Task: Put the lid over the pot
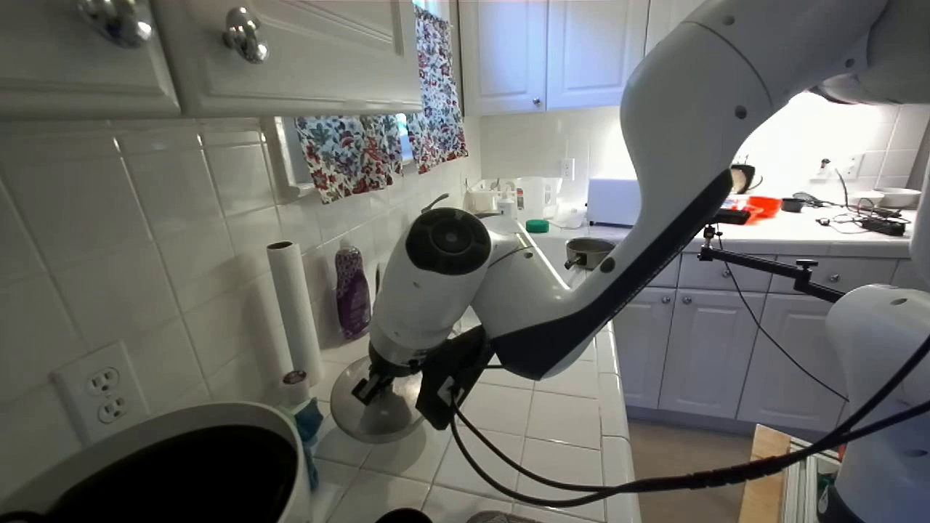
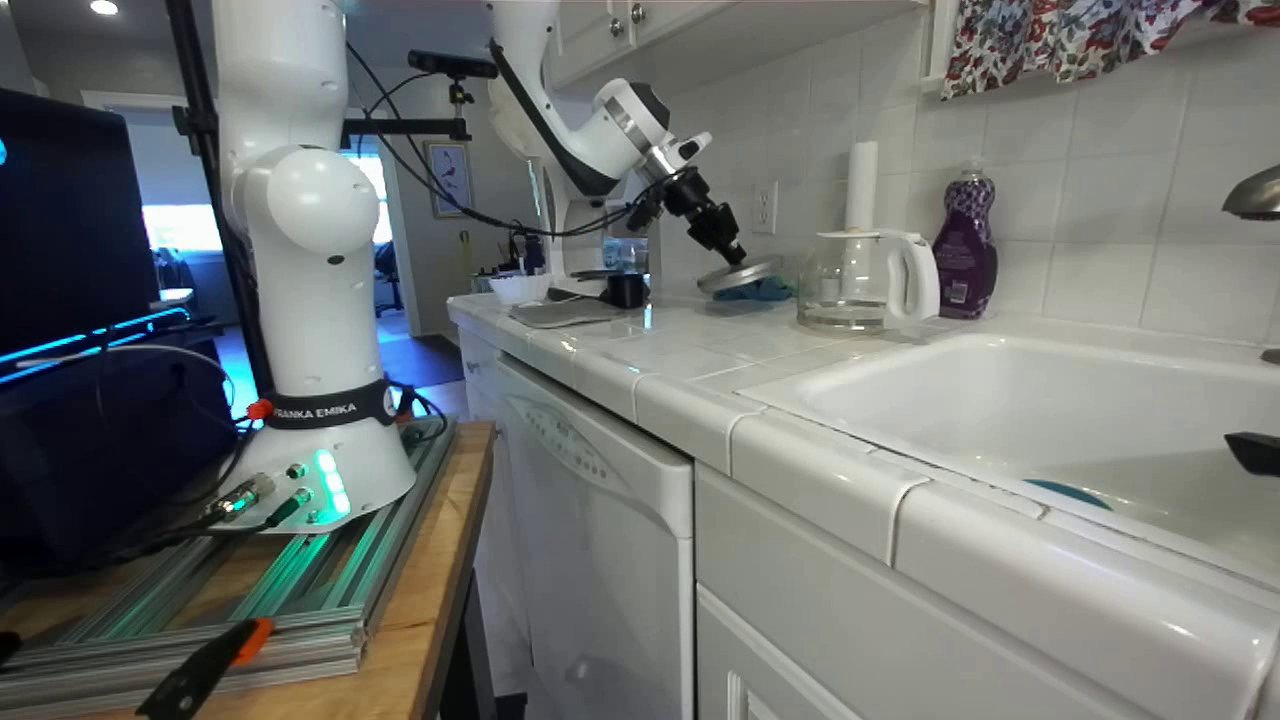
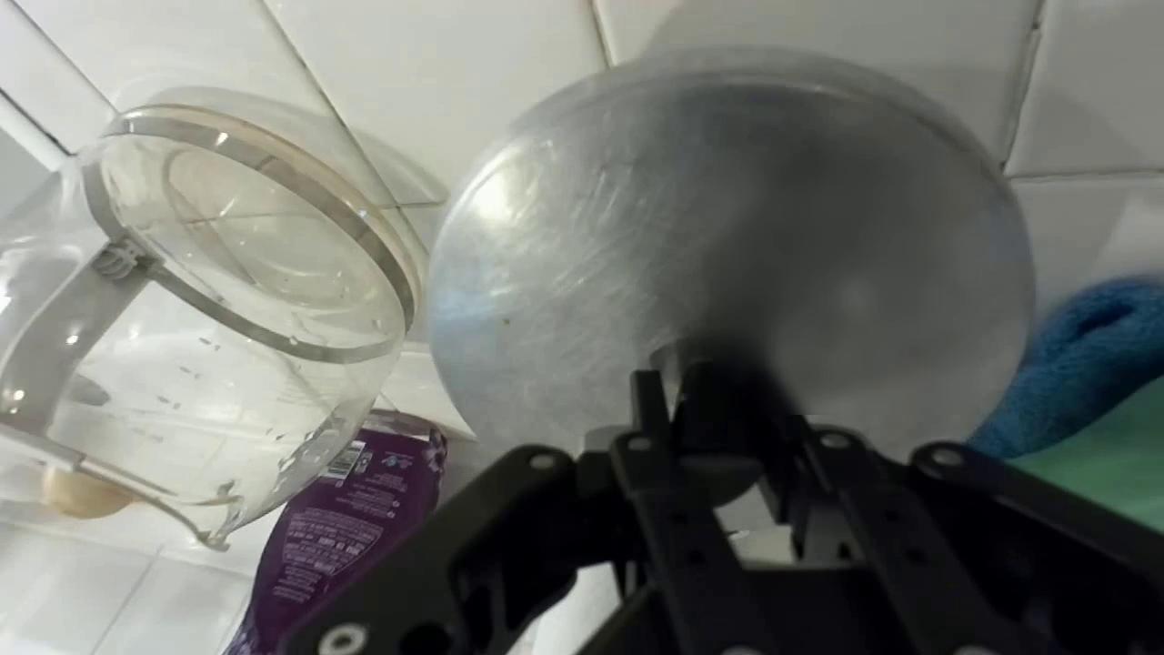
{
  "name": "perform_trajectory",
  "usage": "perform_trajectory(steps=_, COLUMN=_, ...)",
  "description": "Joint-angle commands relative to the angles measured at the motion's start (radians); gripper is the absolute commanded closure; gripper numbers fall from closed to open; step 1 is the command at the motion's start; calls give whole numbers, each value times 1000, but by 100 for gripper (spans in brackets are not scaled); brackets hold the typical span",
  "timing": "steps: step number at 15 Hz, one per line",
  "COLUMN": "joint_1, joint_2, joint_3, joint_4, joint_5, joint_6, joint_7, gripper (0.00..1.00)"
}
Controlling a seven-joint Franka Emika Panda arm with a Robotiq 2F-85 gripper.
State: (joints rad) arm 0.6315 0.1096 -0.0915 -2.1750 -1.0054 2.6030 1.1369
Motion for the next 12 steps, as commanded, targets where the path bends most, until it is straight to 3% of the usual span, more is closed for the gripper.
perform_trajectory(steps=1, joint_1=-88, joint_2=-98, joint_3=153, joint_4=-90, joint_5=-125, joint_6=-89, joint_7=176, gripper=94)
perform_trajectory(steps=7, joint_1=-175, joint_2=-229, joint_3=357, joint_4=-236, joint_5=-133, joint_6=-240, joint_7=397, gripper=94)
perform_trajectory(steps=12, joint_1=-202, joint_2=-355, joint_3=439, joint_4=-330, joint_5=-90, joint_6=-371, joint_7=497, gripper=94)
